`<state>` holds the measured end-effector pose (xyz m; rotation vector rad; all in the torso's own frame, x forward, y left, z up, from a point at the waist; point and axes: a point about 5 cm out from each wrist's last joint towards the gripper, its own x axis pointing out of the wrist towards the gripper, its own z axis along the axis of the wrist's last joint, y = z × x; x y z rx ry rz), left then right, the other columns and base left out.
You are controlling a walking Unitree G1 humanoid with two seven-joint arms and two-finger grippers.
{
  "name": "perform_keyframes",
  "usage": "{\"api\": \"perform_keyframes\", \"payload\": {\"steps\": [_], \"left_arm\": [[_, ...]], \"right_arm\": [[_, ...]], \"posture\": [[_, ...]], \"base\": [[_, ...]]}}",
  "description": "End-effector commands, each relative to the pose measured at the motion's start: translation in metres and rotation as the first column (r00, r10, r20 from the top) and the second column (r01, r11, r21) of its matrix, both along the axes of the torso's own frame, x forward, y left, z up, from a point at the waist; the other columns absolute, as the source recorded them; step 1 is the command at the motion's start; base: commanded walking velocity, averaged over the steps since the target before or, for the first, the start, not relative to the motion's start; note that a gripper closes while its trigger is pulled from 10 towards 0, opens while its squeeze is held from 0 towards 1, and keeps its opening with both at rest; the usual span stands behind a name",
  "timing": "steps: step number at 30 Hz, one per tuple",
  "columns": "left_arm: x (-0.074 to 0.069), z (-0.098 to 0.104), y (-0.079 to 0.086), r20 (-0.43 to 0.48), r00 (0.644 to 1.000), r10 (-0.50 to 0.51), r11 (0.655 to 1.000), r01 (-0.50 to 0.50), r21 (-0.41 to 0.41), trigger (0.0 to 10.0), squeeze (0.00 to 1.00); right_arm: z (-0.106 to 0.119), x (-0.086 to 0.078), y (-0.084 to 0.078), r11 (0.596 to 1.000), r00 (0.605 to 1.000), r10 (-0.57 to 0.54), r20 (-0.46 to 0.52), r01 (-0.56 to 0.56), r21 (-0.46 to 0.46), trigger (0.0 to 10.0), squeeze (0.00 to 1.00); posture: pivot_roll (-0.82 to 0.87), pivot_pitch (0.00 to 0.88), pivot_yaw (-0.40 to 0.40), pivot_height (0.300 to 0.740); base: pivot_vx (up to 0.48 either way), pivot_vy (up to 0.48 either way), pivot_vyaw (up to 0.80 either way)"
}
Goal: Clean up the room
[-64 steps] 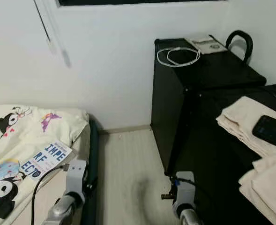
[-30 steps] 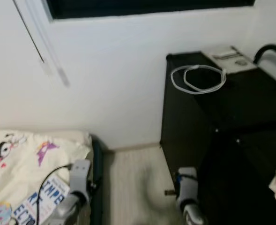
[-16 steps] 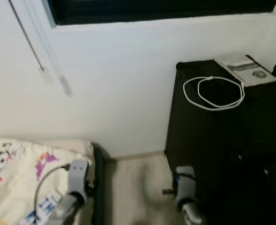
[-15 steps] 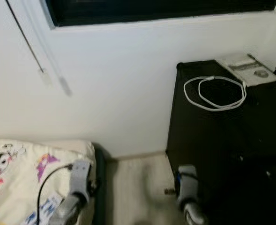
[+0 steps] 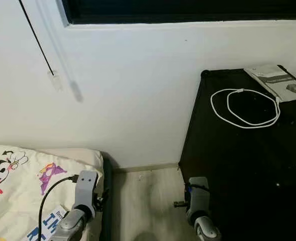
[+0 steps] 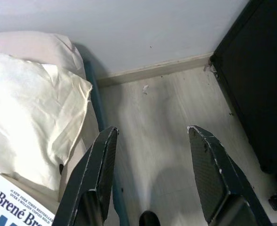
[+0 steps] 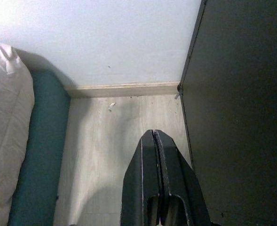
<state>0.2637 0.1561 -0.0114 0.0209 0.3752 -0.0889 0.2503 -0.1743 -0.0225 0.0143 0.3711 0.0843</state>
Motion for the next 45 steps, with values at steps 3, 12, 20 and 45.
{"api": "perform_keyframes", "payload": {"steps": [3,12,20,45], "left_arm": [[-0.007,-0.007,0.002,-0.033,0.999,-0.006,1.000,0.007,0.016,10.0,0.00],[-0.008,-0.012,0.004,-0.101,0.994,0.027,0.999,-0.029,-0.014,10.0,0.00],[-0.008,-0.011,0.008,-0.088,0.995,0.045,0.999,-0.047,-0.017,10.0,0.00],[-0.019,-0.024,0.004,-0.189,0.982,-0.026,0.997,0.039,0.063,10.0,0.00]], "right_arm": [[-0.007,-0.008,-0.003,1.000,0.999,-0.006,-0.039,0.006,-0.004,10.0,0.00],[-0.008,-0.011,-0.002,1.000,0.999,-0.005,-0.041,0.005,-0.003,10.0,0.00],[-0.009,-0.011,-0.002,1.000,0.999,-0.002,-0.041,0.002,-0.003,10.0,0.00],[-0.016,-0.017,-0.004,0.999,0.994,0.021,-0.105,-0.026,-0.042,10.0,0.00]], "posture": [[0.01,0.106,0.001,0.729],[0.01,0.107,0.001,0.729],[0.01,0.114,-0.002,0.729],[0.01,0.125,0.001,0.729]], "base": [[0.000,-0.465,0.00],[0.000,-0.361,0.00],[0.000,0.420,0.00],[0.000,0.000,0.00]]}}
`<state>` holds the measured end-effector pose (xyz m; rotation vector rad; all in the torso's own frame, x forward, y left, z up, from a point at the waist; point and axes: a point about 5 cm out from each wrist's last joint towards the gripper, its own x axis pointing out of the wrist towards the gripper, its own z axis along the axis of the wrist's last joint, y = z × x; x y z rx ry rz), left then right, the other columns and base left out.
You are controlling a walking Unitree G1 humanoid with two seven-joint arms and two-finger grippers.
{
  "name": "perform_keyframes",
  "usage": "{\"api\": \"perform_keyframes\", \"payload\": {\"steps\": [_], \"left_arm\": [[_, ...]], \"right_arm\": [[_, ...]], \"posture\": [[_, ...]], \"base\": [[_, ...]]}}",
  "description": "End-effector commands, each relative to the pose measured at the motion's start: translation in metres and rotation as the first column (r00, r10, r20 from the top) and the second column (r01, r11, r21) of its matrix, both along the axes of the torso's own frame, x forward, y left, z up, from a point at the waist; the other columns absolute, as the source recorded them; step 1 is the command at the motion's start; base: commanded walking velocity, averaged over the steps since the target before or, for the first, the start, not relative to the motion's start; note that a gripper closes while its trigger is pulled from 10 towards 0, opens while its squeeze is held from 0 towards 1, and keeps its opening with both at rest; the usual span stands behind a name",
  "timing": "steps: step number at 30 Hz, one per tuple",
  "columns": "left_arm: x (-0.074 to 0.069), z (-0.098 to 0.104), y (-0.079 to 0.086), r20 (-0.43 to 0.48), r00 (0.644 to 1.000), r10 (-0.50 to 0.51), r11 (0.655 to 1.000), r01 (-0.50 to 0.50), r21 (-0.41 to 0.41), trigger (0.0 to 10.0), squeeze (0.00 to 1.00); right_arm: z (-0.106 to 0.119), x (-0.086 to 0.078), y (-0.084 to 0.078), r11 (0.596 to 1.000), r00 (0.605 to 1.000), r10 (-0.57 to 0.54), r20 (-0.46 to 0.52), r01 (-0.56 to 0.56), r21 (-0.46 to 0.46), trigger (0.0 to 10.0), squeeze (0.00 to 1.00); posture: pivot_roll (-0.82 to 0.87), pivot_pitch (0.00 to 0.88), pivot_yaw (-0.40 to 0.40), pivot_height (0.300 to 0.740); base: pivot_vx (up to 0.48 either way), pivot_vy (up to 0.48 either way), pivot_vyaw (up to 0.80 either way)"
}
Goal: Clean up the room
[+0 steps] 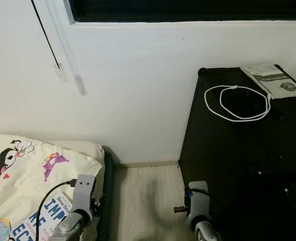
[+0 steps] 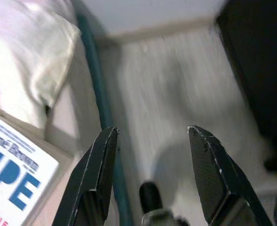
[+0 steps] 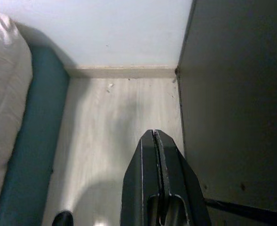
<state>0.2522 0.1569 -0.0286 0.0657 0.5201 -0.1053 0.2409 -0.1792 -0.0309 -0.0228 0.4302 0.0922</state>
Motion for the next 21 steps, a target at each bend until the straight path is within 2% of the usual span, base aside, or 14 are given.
{"api": "perform_keyframes", "payload": {"steps": [1,6,12,21], "left_arm": [[-0.0090,-0.0090,0.0037,-0.056,0.998,-0.018,0.999,0.020,0.032,10.0,0.00],[-0.0105,-0.0083,0.0039,-0.044,0.999,-0.021,0.999,0.022,0.034,10.0,0.00],[-0.0064,-0.0021,0.0051,0.006,1.000,-0.002,1.000,0.002,0.021,10.0,0.00],[-0.0061,-0.0027,0.0001,-0.009,0.999,-0.033,0.999,0.033,0.020,10.0,0.00]], "right_arm": [[-0.0092,-0.0087,0.0016,1.000,0.998,0.014,-0.066,-0.016,-0.015,10.0,0.00],[-0.0100,-0.0089,0.0048,0.999,0.997,0.034,-0.071,-0.035,-0.020,10.0,0.00],[-0.0071,-0.0047,0.0111,0.998,0.996,0.065,-0.055,-0.066,-0.021,10.0,0.00],[-0.0061,-0.0029,0.0097,0.998,0.997,0.059,-0.055,-0.061,-0.023,10.0,0.00]], "posture": [[0.01,0.125,0.001,0.729],[0.02,0.127,-0.001,0.729],[0.02,0.129,-0.008,0.729],[0.02,0.130,-0.004,0.729]], "base": [[0.000,0.000,0.00],[0.000,0.000,0.12],[0.000,0.000,0.80],[0.000,0.000,0.80]]}}
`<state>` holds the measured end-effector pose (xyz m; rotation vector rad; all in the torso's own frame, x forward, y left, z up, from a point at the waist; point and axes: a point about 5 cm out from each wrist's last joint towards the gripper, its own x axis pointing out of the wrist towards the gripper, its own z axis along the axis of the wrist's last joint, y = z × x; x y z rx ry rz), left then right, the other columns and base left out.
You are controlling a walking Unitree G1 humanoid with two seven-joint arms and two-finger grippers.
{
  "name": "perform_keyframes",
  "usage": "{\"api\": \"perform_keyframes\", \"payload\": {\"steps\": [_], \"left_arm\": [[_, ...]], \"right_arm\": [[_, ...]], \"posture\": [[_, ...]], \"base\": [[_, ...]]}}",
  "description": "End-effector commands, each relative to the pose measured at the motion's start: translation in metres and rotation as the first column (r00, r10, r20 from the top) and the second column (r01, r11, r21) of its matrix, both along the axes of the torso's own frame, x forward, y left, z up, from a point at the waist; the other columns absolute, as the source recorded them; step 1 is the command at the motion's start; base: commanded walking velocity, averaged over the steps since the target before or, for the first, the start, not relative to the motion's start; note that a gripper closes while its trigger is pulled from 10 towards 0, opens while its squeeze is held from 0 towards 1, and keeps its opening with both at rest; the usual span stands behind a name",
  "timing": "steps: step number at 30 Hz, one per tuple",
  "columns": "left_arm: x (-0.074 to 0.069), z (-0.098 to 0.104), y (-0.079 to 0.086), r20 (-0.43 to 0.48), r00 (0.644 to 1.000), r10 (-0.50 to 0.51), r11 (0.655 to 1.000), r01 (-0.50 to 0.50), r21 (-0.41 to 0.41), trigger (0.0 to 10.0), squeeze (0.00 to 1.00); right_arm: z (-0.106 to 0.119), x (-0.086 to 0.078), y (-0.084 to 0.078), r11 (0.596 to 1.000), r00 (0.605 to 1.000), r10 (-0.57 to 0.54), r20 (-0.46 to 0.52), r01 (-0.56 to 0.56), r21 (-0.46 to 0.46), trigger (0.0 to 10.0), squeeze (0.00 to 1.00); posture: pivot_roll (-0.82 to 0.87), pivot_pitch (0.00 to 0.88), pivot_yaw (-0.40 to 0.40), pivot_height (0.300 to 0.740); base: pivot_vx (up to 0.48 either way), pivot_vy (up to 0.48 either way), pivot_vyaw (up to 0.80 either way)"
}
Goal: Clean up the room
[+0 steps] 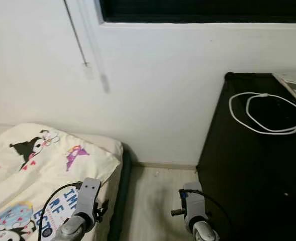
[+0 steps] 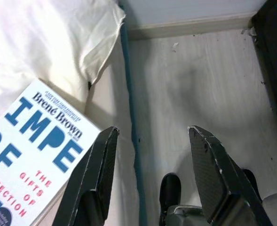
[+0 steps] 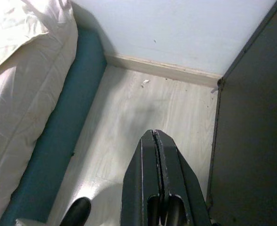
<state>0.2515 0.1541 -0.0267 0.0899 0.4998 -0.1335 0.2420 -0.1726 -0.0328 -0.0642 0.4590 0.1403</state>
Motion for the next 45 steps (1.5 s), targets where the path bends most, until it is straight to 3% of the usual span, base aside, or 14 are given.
{"api": "perform_keyframes", "payload": {"steps": [1,27,33,45], "left_arm": [[-0.0058,-0.0048,0.0006,-0.029,1.000,-0.011,1.000,0.011,0.004,10.0,0.00],[-0.0005,-0.0010,-0.0074,-0.029,0.997,-0.066,0.998,0.066,0.009,10.0,0.00],[-0.0006,-0.0033,-0.0050,-0.046,0.997,-0.056,0.998,0.057,0.022,10.0,0.00],[0.0017,-0.0022,-0.0003,-0.056,0.998,0.017,1.000,-0.017,0.001,10.0,0.00]], "right_arm": [[-0.0050,-0.0053,0.0019,1.000,1.000,0.000,-0.030,0.000,0.003,10.0,0.00],[-0.0068,-0.0080,-0.0018,0.998,0.998,-0.054,-0.036,0.054,0.026,10.0,0.00],[-0.0073,-0.0088,-0.0018,0.998,0.998,-0.056,-0.037,0.057,0.027,10.0,0.00],[-0.0078,-0.0093,-0.0010,0.998,0.998,-0.050,-0.042,0.051,0.028,10.0,0.00]], "posture": [[0.02,0.131,-0.002,0.729],[0.02,0.117,0.010,0.729],[0.02,0.112,0.013,0.729],[0.02,0.118,0.010,0.729]], "base": [[0.000,0.000,0.80],[0.000,-0.043,0.09],[0.000,-0.480,0.00],[0.000,0.000,0.00]]}}
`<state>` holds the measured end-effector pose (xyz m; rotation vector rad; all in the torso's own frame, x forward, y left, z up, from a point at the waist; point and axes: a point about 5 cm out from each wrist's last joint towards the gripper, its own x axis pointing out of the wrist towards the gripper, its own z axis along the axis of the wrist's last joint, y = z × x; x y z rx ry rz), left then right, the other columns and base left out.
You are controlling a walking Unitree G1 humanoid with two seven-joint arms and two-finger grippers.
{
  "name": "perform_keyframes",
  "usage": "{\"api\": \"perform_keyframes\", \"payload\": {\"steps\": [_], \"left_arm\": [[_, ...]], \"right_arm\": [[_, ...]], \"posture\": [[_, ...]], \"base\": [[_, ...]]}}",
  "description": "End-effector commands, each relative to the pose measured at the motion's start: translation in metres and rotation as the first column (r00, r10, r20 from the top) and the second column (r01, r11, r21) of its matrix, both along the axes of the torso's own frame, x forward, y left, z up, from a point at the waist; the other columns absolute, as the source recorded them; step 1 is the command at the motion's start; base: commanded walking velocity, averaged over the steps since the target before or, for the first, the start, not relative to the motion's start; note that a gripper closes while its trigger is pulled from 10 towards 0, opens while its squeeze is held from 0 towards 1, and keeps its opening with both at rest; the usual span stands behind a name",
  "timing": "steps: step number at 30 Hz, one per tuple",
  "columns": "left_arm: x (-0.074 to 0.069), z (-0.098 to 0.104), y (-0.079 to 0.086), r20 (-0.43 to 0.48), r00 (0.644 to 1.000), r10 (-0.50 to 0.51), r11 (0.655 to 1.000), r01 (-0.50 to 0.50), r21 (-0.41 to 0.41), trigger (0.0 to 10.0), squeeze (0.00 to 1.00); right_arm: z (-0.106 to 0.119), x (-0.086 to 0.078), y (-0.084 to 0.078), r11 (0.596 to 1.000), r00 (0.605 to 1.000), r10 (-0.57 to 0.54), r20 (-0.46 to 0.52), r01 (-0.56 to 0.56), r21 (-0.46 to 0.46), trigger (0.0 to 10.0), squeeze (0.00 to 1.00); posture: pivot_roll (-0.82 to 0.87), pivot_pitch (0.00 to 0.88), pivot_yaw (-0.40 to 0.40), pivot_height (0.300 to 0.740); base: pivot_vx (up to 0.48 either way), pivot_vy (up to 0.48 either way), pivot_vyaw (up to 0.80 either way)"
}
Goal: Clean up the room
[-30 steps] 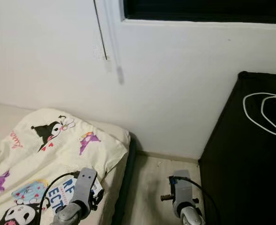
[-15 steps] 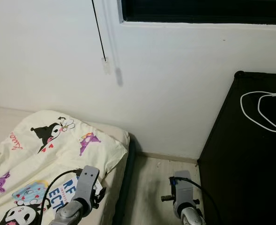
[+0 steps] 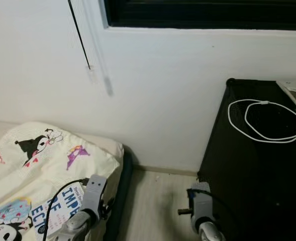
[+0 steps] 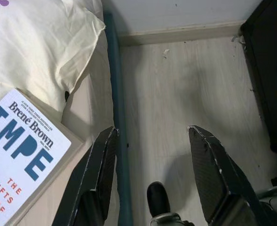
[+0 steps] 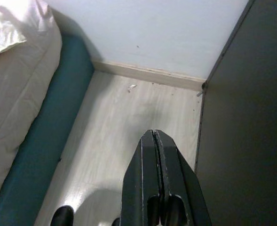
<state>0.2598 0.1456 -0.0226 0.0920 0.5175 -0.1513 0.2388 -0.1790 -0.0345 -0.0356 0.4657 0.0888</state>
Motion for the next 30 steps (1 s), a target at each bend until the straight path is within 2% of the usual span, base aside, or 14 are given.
{"api": "perform_keyframes", "payload": {"steps": [1,13,26,30], "left_arm": [[-0.0066,-0.0063,0.0081,-0.038,0.999,0.034,0.999,-0.034,0.003,10.0,0.00],[-0.0098,-0.0099,0.0071,-0.061,0.998,0.011,1.000,-0.010,0.007,10.0,0.00],[-0.0103,-0.0087,0.0045,-0.056,0.998,-0.002,1.000,0.003,0.004,10.0,0.00],[-0.0097,-0.0079,0.0034,-0.051,0.999,-0.006,1.000,0.006,-0.001,10.0,0.00]], "right_arm": [[-0.0061,-0.0061,0.0054,1.000,0.999,0.007,-0.035,-0.006,0.015,10.0,0.00],[-0.0069,-0.0058,0.0072,0.999,0.998,0.039,-0.050,-0.039,-0.012,10.0,0.00],[-0.0068,-0.0054,0.0077,0.999,0.998,0.042,-0.052,-0.043,-0.021,10.0,0.00],[-0.0075,-0.0062,0.0048,1.000,0.998,-0.003,-0.055,0.003,0.003,10.0,0.00]], "posture": [[0.02,0.118,0.010,0.729],[0.02,0.130,0.010,0.729],[0.03,0.136,0.011,0.729],[0.03,0.136,0.011,0.729]], "base": [[0.000,0.000,0.00],[0.000,0.000,0.00],[0.000,0.000,0.80],[0.000,0.000,0.00]]}}
